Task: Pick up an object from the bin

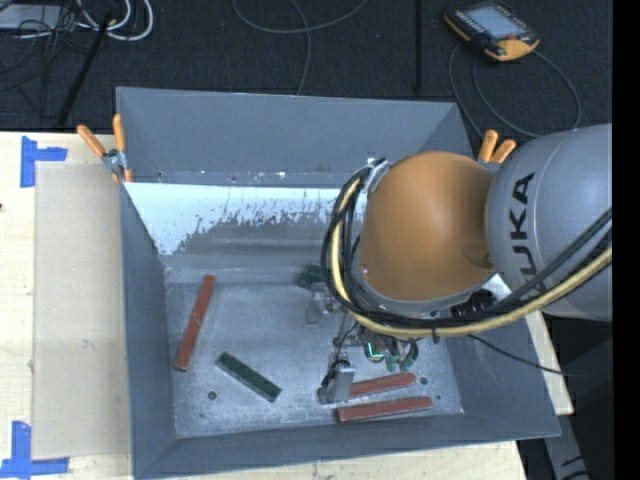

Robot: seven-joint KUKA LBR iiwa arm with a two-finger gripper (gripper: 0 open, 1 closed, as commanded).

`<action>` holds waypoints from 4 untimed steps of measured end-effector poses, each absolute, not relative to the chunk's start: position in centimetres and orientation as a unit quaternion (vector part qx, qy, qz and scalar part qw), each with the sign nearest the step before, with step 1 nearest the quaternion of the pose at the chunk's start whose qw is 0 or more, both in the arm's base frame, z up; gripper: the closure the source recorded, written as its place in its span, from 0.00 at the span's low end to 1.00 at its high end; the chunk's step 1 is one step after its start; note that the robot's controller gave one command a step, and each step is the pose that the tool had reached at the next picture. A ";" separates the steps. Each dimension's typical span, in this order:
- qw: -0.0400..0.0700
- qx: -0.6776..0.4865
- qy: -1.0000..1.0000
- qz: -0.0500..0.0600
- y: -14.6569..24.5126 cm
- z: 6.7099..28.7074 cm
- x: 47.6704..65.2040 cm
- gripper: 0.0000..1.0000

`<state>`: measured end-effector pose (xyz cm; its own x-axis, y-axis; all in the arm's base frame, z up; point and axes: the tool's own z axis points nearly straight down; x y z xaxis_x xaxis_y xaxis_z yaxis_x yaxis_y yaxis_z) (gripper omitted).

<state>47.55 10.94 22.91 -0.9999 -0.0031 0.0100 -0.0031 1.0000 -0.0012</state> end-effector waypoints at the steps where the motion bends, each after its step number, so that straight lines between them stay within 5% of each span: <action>1: 0.001 -0.001 -1.000 0.000 10.9 23.3 47.7 0.00; 2: -0.003 0.016 -1.000 -0.001 11.7 18.0 48.4 0.00; 3: 0.007 -0.018 -1.000 0.001 13.1 17.7 48.0 0.00; 4: -0.004 0.030 -1.000 -0.001 14.8 15.0 48.3 0.00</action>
Offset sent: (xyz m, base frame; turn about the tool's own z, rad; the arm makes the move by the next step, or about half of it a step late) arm 0.0126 0.0154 -0.1032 -0.0645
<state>48.33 14.75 14.99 -0.9982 -0.0599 -0.0084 -0.0599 0.9982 0.0015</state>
